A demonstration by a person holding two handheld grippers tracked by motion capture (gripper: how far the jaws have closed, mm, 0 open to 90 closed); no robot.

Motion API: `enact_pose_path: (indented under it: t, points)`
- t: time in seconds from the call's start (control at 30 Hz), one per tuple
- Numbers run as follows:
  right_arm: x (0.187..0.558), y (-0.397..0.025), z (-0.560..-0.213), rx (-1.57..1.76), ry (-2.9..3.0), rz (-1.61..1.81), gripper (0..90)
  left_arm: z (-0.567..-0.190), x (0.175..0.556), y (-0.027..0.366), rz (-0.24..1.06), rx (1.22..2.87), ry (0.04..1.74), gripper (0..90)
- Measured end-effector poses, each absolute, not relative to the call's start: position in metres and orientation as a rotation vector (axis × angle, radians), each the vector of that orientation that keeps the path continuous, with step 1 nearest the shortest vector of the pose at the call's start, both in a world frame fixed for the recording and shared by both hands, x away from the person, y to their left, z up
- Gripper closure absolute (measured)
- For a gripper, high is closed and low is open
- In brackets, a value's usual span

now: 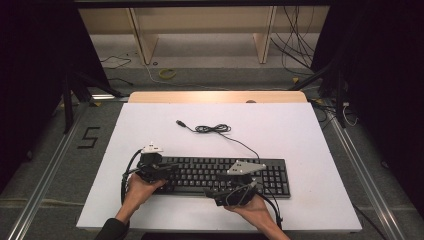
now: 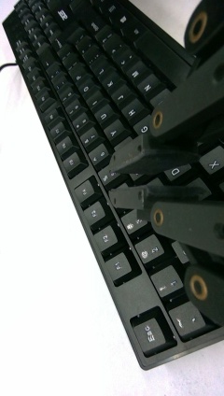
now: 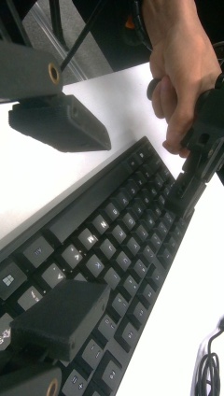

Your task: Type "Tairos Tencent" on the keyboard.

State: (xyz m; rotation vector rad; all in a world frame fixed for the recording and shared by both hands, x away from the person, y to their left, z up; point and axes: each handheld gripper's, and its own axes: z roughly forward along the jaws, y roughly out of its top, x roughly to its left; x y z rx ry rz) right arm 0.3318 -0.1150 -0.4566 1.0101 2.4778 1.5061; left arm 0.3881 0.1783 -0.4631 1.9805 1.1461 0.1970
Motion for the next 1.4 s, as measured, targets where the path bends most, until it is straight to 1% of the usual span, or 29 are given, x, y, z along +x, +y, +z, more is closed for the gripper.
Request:
enact_pose_path:
  t: [0.23, 0.27, 0.33, 0.43, 0.6, 0.73, 0.9, 1.13, 1.4]
  points:
    - [0.333, -0.115, -0.457, 1.011, 2.476, 1.505, 26.5, -0.460, 0.385, 0.181, 0.181, 1.967, 1.139, 67.5]
    - [0.333, -0.115, -0.457, 1.011, 2.475, 1.505, 26.5, -0.460, 0.384, 0.181, 0.179, 1.956, 1.147, 65.1]
    - [0.333, -0.115, -0.457, 1.013, 2.476, 1.506, 26.6, -0.460, 0.383, 0.182, 0.179, 1.953, 1.159, 57.2]
    - [0.334, -0.114, -0.457, 1.012, 2.478, 1.503, 26.8, -0.460, 0.381, 0.184, 0.169, 1.937, 1.161, 50.6]
    - [0.335, -0.113, -0.457, 1.012, 2.477, 1.503, 27.7, -0.458, 0.375, 0.189, 0.150, 1.899, 1.157, 43.7]
    - [0.338, -0.112, -0.458, 1.015, 2.477, 1.500, 30.3, -0.456, 0.370, 0.190, 0.154, 1.874, 1.143, 40.7]
    - [0.341, -0.110, -0.458, 1.016, 2.478, 1.493, 36.6, -0.455, 0.364, 0.191, 0.163, 1.857, 1.121, 37.6]
    - [0.347, -0.103, -0.459, 1.023, 2.498, 1.460, 50.0, -0.456, 0.353, 0.196, 0.179, 1.838, 1.104, 32.7]
    - [0.354, -0.097, -0.463, 1.023, 2.507, 1.428, 65.7, -0.457, 0.345, 0.201, 0.189, 1.816, 1.073, 32.4]
